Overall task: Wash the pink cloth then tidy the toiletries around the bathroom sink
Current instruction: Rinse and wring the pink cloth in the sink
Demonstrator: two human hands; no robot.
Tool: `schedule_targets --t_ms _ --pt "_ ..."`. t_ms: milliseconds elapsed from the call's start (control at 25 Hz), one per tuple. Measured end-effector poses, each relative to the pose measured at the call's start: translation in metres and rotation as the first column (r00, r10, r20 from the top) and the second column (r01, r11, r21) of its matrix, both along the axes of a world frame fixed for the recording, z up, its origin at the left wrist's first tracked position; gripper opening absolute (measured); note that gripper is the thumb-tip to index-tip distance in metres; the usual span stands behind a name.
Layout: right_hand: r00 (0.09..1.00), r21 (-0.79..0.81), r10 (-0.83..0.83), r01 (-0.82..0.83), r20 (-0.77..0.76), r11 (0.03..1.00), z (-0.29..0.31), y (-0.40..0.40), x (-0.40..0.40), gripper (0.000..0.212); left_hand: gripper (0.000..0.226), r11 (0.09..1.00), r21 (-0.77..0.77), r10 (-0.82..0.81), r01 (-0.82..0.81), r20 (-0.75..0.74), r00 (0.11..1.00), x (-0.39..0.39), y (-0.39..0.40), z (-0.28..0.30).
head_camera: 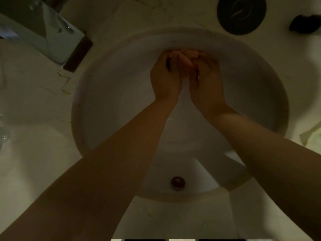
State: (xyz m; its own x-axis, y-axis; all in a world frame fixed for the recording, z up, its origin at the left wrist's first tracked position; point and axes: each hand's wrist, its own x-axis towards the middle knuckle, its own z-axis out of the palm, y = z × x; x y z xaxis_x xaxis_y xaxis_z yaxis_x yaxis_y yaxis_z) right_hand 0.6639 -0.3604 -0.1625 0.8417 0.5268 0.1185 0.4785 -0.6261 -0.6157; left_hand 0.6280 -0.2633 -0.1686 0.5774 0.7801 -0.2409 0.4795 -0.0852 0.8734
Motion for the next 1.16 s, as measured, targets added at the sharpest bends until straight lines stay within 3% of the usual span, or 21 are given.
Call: schedule_targets --t_ms 120,240,440,640,880,1040,1160 --pt "0.994 0.086 0.099 -0.103 0.049 0.991 0.003 0.045 -0.012 0.023 0.023 0.971 0.108 0.215 -0.213 -0.005 0.977 -0.020 0.032 0.001" --pt "0.954 0.132 0.210 -0.241 0.212 0.962 0.001 0.081 -0.031 0.018 0.025 0.913 0.109 0.389 -0.392 0.046 0.920 -0.052 0.058 -0.003" --pt "0.973 0.115 0.185 -0.201 0.138 0.973 -0.010 0.073 -0.029 0.016 0.032 0.927 0.021 0.373 -0.375 0.059 0.926 -0.047 0.056 -0.008" --pt "0.996 0.085 -0.085 0.086 -0.007 0.993 0.003 0.020 -0.004 0.025 0.025 0.999 -0.033 0.038 -0.037 0.021 0.999 0.005 0.019 0.007" --pt "0.884 0.043 -0.443 0.453 -0.152 0.890 0.006 -0.059 -0.003 0.022 0.021 0.928 -0.142 -0.351 0.345 -0.021 0.936 0.046 -0.057 -0.001" --pt "0.857 0.029 -0.496 0.504 -0.140 0.863 0.004 -0.068 -0.014 0.023 0.020 0.863 -0.226 -0.468 0.452 -0.019 0.884 0.041 -0.074 -0.011" --pt "0.914 -0.036 -0.397 0.396 -0.085 0.918 -0.002 -0.054 -0.012 0.026 0.018 0.852 -0.302 -0.465 0.427 -0.063 0.883 0.036 -0.056 -0.015"
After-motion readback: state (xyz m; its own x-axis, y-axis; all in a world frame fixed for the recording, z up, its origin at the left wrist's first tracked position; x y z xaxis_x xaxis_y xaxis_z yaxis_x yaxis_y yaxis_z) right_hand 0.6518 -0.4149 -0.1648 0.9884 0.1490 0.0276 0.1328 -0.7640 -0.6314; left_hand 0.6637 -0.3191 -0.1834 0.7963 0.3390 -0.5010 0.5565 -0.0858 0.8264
